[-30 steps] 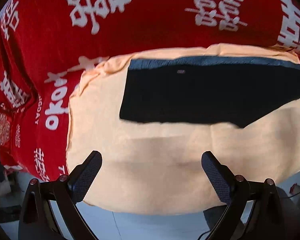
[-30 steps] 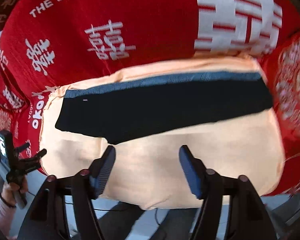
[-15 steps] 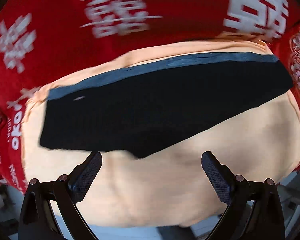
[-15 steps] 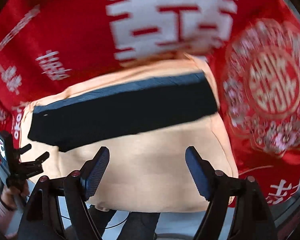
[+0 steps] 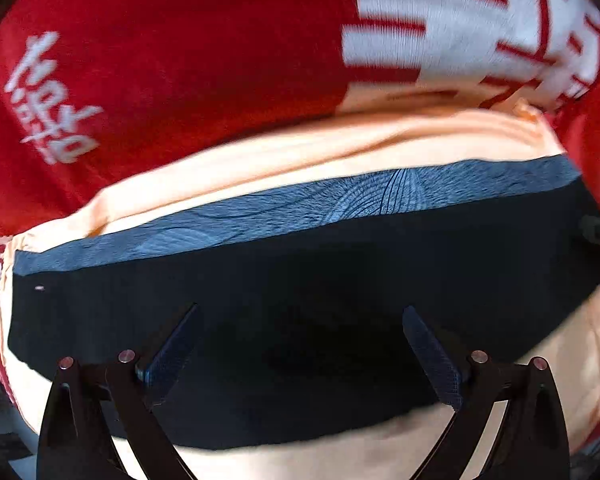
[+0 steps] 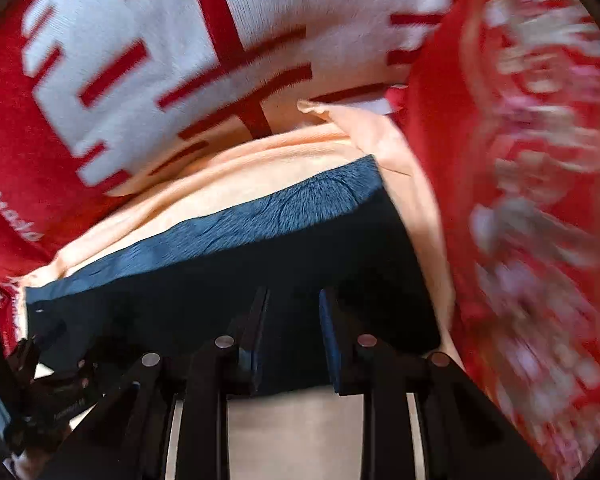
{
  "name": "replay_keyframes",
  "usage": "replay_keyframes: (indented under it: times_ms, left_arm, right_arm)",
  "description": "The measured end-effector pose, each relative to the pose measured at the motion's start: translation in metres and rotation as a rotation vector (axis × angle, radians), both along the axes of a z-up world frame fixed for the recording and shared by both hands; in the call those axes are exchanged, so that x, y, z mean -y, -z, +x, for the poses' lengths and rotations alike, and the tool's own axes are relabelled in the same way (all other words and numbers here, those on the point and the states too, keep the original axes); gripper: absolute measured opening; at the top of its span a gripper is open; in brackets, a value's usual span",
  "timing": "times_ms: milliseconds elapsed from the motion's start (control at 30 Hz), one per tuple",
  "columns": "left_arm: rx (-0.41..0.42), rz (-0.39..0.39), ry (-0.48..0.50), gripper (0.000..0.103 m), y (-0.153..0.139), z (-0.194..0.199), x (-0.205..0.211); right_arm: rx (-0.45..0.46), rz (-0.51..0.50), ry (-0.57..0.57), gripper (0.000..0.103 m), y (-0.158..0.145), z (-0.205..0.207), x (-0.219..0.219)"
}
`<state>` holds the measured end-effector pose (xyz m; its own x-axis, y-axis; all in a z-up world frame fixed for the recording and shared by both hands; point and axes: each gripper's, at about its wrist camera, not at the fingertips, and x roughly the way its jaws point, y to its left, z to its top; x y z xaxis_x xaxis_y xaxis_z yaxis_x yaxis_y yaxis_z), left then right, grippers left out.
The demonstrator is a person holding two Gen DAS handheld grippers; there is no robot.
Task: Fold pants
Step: 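Grasp the trousers end with the right gripper and lift it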
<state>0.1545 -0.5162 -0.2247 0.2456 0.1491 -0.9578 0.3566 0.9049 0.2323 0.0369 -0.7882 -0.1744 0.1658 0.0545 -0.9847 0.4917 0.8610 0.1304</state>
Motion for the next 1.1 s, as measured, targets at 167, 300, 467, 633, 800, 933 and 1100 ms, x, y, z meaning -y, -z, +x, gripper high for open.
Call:
replay_keyframes:
  times_ms: [167, 300, 467, 633, 800, 933, 1100]
  left_arm:
    - [0.005, -0.017, -0.009, 0.102, 0.021, -0.002, -0.008]
    - [-0.006, -0.032, -0.024, 0.102, 0.020, -0.001, -0.013]
    - [0.007, 0.012, -0.018, 0.102, 0.018, -0.003, -0.008]
    - [0.021, 0.010, -0.023, 0.102, 0.019, -0.006, 0.001]
    - [0.039, 0.004, -0.022, 0.102, 0.019, -0.013, 0.001]
    - [0.040, 0.002, -0.022, 0.102, 0.017, -0.015, -0.004]
    - [0.044, -0.001, -0.021, 0.102, 0.013, -0.015, -0.007]
  right_arm:
    - [0.055, -0.206, 0.007, 0.025, -0.002, 0.009, 0.012]
    - [0.122, -0.100, 0.071, 0.042, -0.025, -0.003, 0.017]
    - [0.218, 0.113, 0.184, 0.059, -0.033, -0.068, -0.002]
    - [0.277, 0.297, 0.413, 0.059, 0.001, -0.129, -0.004]
    - [0.406, 0.345, 0.541, 0.059, 0.023, -0.142, 0.005]
    - [0.454, 0.344, 0.509, 0.059, 0.024, -0.128, 0.008]
    - [0.501, 0.309, 0.512, 0.059, 0.027, -0.112, 0.019]
